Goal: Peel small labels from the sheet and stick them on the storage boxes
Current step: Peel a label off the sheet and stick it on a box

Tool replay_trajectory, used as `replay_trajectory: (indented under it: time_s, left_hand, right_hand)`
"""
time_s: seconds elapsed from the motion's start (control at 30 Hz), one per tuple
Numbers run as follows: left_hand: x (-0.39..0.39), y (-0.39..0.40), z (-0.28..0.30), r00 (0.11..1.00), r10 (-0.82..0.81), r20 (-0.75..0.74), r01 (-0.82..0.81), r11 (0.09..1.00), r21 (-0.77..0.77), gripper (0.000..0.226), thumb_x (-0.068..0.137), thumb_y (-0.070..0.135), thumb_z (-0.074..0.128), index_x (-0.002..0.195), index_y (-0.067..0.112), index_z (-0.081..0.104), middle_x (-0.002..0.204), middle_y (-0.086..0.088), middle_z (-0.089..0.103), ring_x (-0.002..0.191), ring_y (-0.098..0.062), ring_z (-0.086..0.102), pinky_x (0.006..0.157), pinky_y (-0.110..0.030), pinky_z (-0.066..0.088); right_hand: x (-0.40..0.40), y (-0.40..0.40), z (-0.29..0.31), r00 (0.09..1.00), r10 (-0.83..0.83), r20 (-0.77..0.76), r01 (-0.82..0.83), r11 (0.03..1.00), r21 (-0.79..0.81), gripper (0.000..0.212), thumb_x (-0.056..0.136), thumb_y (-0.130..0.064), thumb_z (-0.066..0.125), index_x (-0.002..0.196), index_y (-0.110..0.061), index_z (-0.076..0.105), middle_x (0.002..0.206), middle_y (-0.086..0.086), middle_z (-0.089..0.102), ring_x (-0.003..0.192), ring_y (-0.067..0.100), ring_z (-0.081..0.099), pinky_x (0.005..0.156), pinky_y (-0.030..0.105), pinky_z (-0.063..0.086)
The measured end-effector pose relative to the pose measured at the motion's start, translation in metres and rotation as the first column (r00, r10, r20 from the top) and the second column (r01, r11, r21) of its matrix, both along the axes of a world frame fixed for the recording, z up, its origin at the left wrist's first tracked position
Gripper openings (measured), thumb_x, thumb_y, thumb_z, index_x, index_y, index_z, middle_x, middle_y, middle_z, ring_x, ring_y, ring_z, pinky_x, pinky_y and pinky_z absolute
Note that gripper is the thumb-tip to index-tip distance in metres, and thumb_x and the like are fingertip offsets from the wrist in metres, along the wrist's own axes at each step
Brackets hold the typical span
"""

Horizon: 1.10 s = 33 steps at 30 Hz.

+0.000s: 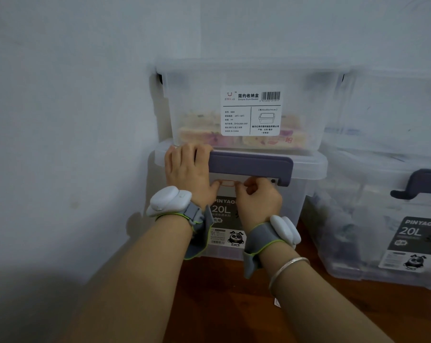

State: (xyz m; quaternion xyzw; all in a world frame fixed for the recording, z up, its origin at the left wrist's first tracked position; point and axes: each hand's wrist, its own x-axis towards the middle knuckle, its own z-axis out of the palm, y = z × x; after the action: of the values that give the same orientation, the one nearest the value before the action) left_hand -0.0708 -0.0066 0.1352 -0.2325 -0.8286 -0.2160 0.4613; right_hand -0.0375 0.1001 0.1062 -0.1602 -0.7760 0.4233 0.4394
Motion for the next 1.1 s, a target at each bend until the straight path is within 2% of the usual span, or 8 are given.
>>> replay_trajectory:
  time_s: [0.1,0.23,0.4,0.6,0.77,0.93,1.03,1.1]
  left_hand:
    - [0.001,0.0,0.0,1.0,-0.009,0.015,0.009,1.0,-0.005,0.06,0.042,0.013,0.086,0.096,0.0,0.061,0.093,-0.024,0.062,0.087,-0.045,0.059,0.092,-0.059,0.042]
    - [0.002,-0.001,0.001,0.998,-0.023,0.054,0.023,1.0,-0.004,0.06,0.045,0.01,0.083,0.1,0.0,0.06,0.099,-0.024,0.06,0.094,-0.045,0.056,0.098,-0.058,0.036]
    - [0.002,-0.004,0.002,0.997,-0.015,0.08,0.017,0.999,-0.029,0.058,0.049,0.002,0.074,0.104,0.001,0.059,0.103,-0.024,0.059,0.097,-0.043,0.053,0.1,-0.053,0.035]
    - [0.006,-0.011,0.007,0.984,-0.032,0.173,0.045,0.997,-0.07,0.06,0.059,0.001,0.061,0.117,0.007,0.052,0.116,-0.018,0.051,0.107,-0.036,0.043,0.107,-0.042,0.024]
    - [0.009,-0.014,0.009,0.975,-0.062,0.214,0.083,0.992,-0.094,0.065,0.061,0.001,0.059,0.124,0.009,0.046,0.123,-0.016,0.047,0.111,-0.033,0.039,0.108,-0.039,0.02]
    - [0.017,-0.018,0.014,0.939,0.009,0.344,0.079,0.967,-0.241,0.083,0.074,0.009,0.06,0.144,0.013,0.017,0.149,-0.009,0.024,0.135,-0.026,0.022,0.114,-0.035,0.011]
    - [0.03,-0.012,0.019,0.894,0.092,0.439,0.042,0.957,-0.286,0.085,0.079,0.009,0.056,0.146,0.01,0.003,0.156,-0.013,0.008,0.143,-0.03,0.007,0.117,-0.039,0.009]
    - [0.043,-0.002,0.017,0.872,0.154,0.465,-0.011,0.955,-0.296,0.081,0.083,0.012,0.053,0.146,0.009,0.001,0.156,-0.016,0.002,0.144,-0.034,0.002,0.118,-0.042,0.008]
  right_hand:
    - [0.002,0.002,-0.001,1.0,0.025,-0.016,-0.025,1.0,-0.007,0.011,0.08,-0.018,0.061,0.079,-0.007,0.061,0.072,-0.001,0.054,0.068,0.012,0.048,0.061,0.022,0.034]
    - [0.001,-0.002,0.001,1.0,0.007,0.005,-0.007,0.999,-0.041,0.024,0.072,-0.035,0.069,0.073,-0.015,0.055,0.061,-0.009,0.046,0.054,0.004,0.04,0.05,0.017,0.026]
    - [-0.002,-0.012,0.001,0.999,-0.035,0.035,0.038,0.995,-0.091,0.035,0.068,-0.041,0.07,0.073,-0.019,0.043,0.08,0.002,0.053,0.07,0.019,0.048,0.065,0.029,0.035]
    - [-0.002,-0.014,0.001,0.999,-0.026,0.026,0.027,0.998,-0.056,0.029,0.075,-0.036,0.066,0.08,-0.013,0.05,0.092,0.013,0.062,0.082,0.03,0.057,0.077,0.04,0.046]
    - [0.003,-0.007,0.001,0.999,0.016,0.033,-0.016,1.0,-0.011,0.015,0.083,-0.02,0.058,0.087,-0.006,0.056,0.093,0.016,0.064,0.087,0.031,0.058,0.07,0.029,0.038]
    - [0.019,-0.004,0.008,0.99,0.11,0.087,-0.107,0.994,-0.033,0.015,0.084,-0.016,0.053,0.092,-0.005,0.056,0.093,0.017,0.064,0.089,0.032,0.058,0.072,0.031,0.04]
    - [0.039,0.003,0.008,0.969,0.141,0.202,-0.164,0.982,0.099,0.019,0.084,-0.014,0.05,0.098,-0.004,0.057,0.099,0.019,0.064,0.093,0.033,0.057,0.074,0.032,0.041]
    - [0.054,0.008,0.007,0.957,0.125,0.261,-0.184,0.959,0.217,0.019,0.083,-0.013,0.049,0.098,-0.003,0.058,0.101,0.02,0.063,0.095,0.035,0.056,0.076,0.035,0.043]
